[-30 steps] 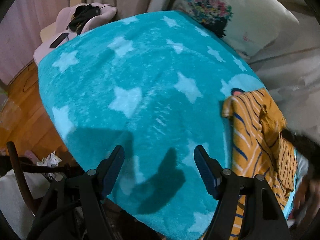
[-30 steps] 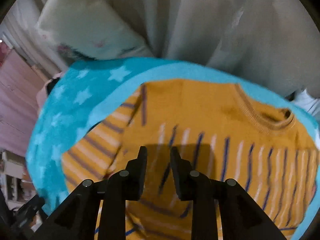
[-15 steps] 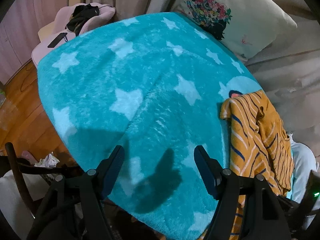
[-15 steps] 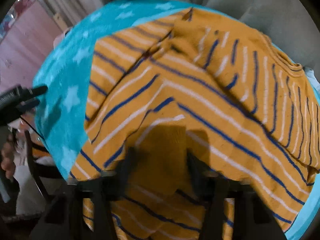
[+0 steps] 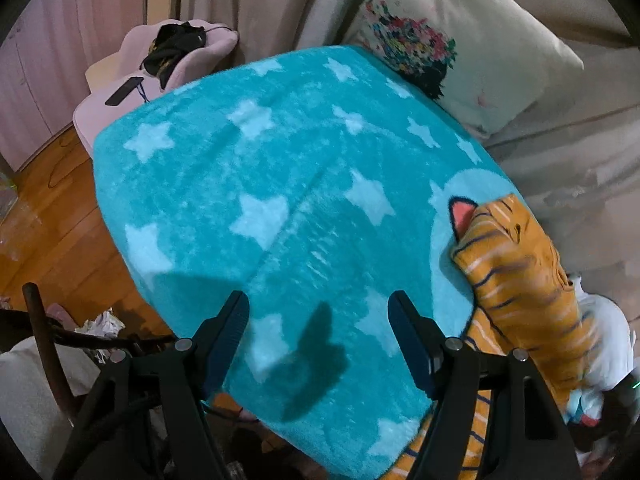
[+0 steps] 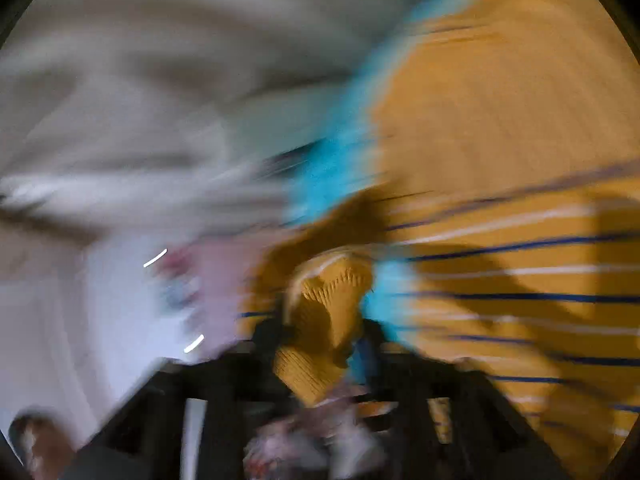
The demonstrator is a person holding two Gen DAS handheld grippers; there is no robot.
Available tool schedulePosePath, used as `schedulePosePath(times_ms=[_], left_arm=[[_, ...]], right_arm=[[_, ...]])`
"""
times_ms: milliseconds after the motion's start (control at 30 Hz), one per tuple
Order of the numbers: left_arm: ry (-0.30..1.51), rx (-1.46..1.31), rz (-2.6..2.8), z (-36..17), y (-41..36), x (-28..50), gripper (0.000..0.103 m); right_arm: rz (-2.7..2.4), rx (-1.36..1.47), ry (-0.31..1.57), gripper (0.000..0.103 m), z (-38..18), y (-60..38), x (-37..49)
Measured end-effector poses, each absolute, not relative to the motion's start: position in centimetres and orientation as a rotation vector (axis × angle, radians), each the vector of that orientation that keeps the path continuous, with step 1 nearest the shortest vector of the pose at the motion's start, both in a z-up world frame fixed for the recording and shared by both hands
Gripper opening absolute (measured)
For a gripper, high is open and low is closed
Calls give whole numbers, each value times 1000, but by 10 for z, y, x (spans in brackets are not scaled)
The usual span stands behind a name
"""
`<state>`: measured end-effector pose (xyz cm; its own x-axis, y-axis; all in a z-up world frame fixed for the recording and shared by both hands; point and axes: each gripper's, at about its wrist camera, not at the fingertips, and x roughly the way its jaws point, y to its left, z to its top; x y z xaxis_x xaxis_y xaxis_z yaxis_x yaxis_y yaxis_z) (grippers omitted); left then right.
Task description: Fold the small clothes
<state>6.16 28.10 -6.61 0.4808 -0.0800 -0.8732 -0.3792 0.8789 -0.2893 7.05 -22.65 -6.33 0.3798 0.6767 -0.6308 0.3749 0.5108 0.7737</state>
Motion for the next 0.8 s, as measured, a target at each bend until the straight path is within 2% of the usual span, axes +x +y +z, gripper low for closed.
schedulePosePath(times_ms=[100,167,300,567,600,633,667,700,800], left_arm=[[1065,-460,184,-64,269,61,71],[1065,-440,177,-62,258,61,71],[1071,-408,142,-58,236,58,71],[1081,-383,136,-56,216,39,71],[1083,-388,141,-57,218,36,71],[1085,-399,152,-58,221,32,71],[1084,-407,162,-59,224,30,71],[1080,-418,175,-59,229,27,71],[1062,-450,216,-58,243,21,71]], right_arm=[[59,966,1289,62,-89,-257,40],[98,911,1257,62,-78,-254,32],[245,522,1208,65,-41,-193,42],[390,-243,1079,66,-57,-79,41],[357,-338,1050,63,-68,-72,43],[324,-381,1045,54,-74,-69,46],[304,-386,1058,20,-79,-71,51],[313,-296,1101,12,-78,-77,62],[404,-20,1149,8,-46,-98,77]])
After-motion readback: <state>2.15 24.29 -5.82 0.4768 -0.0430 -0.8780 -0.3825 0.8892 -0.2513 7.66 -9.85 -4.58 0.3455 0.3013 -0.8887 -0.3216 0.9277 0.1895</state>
